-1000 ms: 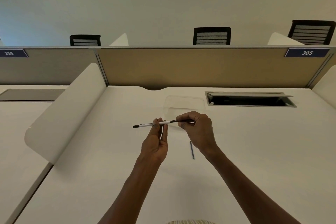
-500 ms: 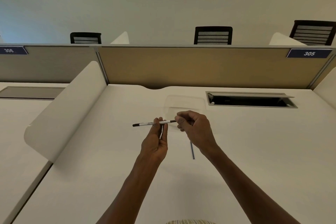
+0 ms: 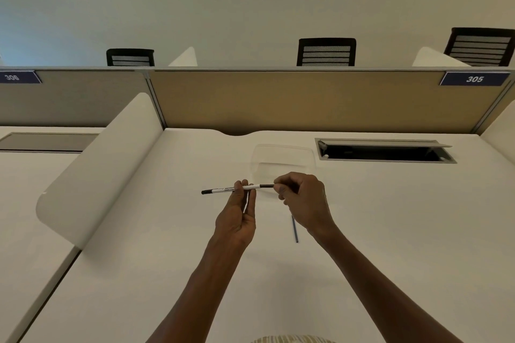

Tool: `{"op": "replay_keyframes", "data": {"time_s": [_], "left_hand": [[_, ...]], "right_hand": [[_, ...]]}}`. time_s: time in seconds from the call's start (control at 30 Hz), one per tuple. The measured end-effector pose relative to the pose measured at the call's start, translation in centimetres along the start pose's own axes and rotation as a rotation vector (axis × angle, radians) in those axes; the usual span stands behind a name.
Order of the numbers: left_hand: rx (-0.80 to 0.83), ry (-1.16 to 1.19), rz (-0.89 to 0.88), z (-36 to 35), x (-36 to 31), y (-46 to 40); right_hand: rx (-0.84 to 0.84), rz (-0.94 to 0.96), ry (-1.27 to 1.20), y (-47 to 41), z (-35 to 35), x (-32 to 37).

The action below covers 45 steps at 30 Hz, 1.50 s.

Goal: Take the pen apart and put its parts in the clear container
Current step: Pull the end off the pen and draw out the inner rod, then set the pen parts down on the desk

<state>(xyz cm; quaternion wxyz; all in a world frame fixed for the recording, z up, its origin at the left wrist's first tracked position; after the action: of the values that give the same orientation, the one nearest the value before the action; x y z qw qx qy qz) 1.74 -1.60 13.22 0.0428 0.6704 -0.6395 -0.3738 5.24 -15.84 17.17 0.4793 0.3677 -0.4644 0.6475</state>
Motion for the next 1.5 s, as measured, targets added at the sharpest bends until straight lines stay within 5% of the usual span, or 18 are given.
{"op": "replay_keyframes", "data": {"time_s": [0.53, 1.1, 1.5], "left_hand": [[0.056, 0.081, 0.066, 0.9, -0.1, 0.3], [-0.004, 0.077, 0.090, 2.7, -1.3, -0.7], [-0.051, 0.084, 0.119, 4.3, -0.9, -2.2]], "right_hand": [[-0.119, -0.222, -0.263, 0.5, 0.7, -2.5], [-0.074, -0.460, 0.192, 1.5, -2.5, -11.1], [0.008, -0.321, 0.405, 2.5, -5.3, -13.8]]}}
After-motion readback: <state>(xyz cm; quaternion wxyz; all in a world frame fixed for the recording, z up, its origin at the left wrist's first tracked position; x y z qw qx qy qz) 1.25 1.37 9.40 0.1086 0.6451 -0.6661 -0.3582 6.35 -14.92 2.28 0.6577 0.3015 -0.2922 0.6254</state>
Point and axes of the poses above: each hand's wrist, its own y-axis away from the middle knuckle, its own z-axis out of the back of the hand, x = y × z, the point moved 3 cm from there along -y, towards the middle knuckle, and after that the axes turned 11 degrees about -y, right-handed, at the moved point
